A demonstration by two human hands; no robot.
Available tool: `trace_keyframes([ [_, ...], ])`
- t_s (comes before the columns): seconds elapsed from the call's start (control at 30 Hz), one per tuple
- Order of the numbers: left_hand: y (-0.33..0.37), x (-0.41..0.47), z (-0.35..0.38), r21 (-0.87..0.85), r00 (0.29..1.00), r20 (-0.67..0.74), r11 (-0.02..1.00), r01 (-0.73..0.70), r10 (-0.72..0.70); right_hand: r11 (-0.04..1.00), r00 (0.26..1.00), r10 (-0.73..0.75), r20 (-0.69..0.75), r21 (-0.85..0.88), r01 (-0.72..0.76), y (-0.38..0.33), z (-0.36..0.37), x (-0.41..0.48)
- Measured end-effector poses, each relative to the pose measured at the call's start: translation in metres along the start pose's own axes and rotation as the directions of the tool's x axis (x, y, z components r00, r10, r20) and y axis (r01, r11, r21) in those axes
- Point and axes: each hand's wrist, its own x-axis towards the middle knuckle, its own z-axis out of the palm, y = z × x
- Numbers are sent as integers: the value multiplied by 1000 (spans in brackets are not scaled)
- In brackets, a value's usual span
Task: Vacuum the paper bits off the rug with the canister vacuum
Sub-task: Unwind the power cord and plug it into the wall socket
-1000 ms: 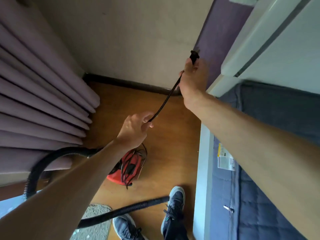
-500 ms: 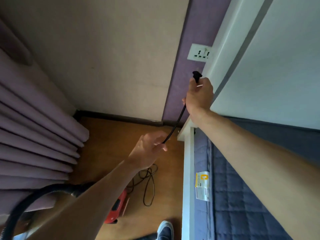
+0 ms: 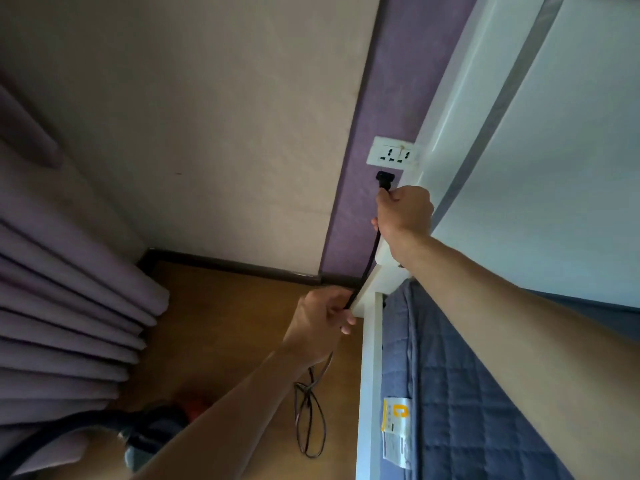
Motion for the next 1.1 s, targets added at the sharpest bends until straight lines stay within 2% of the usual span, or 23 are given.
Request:
trace_keyframes([
  [0.2,-2,28,17,-75,999,-22,996,48,-50,995,996,-78,-50,-73,74,17,20,41],
  [0.43,-8,56,16,-111,998,-32,992,58,-62,964,980,-200,-5,-182,196,33,39,77],
  [0.57,-12,69,16,-99,996,-63,993,57,-64,953,976,-219,11,-212,216,31,51,89],
  [0.63,-12,75,16,-106,994,-79,992,64,-73,963,984,-178,15,-204,177,26,54,94],
  [0.7,-12,81,16,-130,993,-71,987,89,-99,947,989,-146,22,-285,147,26,56,101],
  [0.77,-13,87,17,-136,992,-60,986,101,-110,913,988,-149,30,-379,149,26,56,105],
  [0.87,-15,93,20,-135,991,-74,985,104,-115,895,985,-170,-9,-419,150,27,62,110],
  [1.1,-21,101,21,-124,992,-67,988,98,-107,948,997,-34,-74,-320,9,24,76,114],
])
